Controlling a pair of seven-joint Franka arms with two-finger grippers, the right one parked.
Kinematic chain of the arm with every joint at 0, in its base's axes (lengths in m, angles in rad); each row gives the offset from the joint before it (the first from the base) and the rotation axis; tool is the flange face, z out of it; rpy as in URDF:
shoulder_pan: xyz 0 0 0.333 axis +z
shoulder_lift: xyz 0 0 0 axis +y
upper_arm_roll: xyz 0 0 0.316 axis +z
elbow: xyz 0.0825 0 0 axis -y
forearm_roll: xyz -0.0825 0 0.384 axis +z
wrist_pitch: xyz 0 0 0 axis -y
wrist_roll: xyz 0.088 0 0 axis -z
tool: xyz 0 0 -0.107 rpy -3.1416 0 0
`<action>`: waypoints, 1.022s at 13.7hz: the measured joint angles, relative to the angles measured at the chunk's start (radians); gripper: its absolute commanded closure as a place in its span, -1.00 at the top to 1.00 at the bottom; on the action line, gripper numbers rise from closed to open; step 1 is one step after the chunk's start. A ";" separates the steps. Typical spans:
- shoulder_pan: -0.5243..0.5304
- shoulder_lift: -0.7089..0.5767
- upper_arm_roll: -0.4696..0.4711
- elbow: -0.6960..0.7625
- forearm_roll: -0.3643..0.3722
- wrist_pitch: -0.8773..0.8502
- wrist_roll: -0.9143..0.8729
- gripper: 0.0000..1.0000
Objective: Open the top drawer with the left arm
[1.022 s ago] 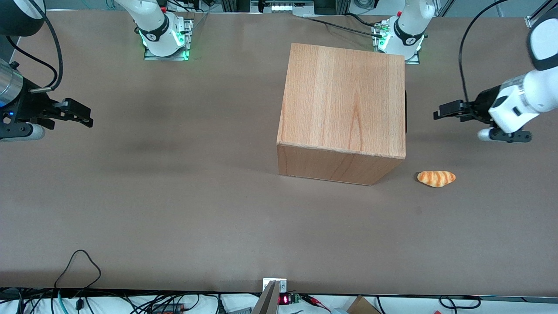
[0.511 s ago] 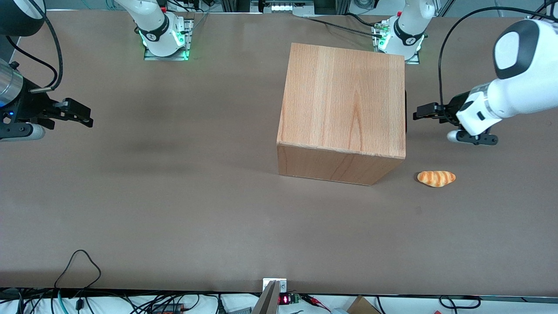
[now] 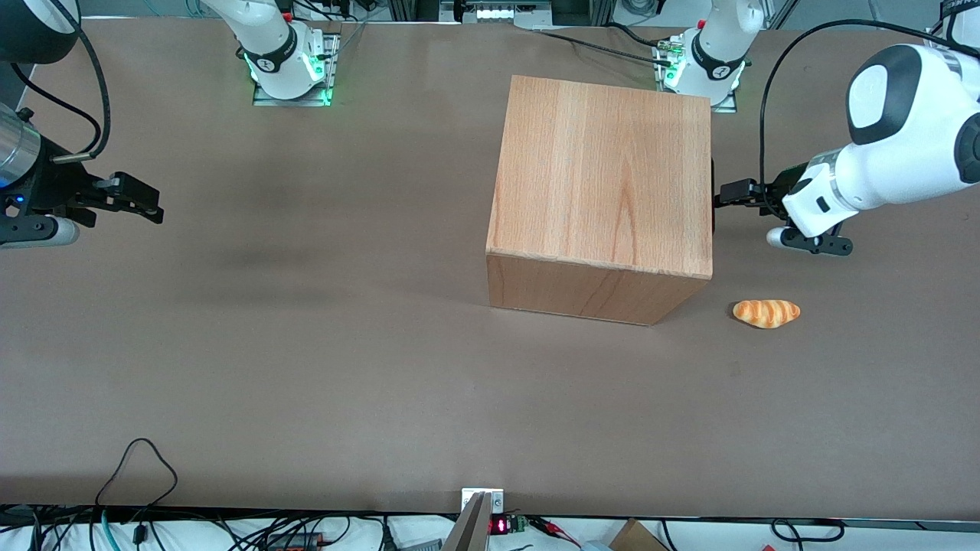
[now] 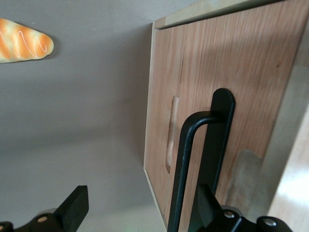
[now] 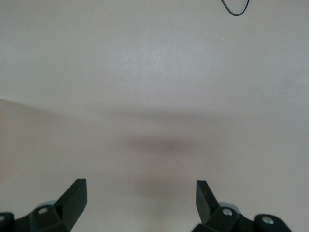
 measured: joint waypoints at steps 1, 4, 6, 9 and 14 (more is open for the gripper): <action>0.000 0.000 -0.004 -0.009 0.000 0.008 0.003 1.00; 0.000 0.000 -0.011 -0.028 0.000 0.025 0.012 1.00; 0.001 0.000 -0.011 -0.041 0.000 0.034 0.020 1.00; 0.000 0.000 -0.011 -0.058 0.000 0.046 0.031 1.00; 0.000 0.000 -0.012 -0.080 0.000 0.063 0.048 1.00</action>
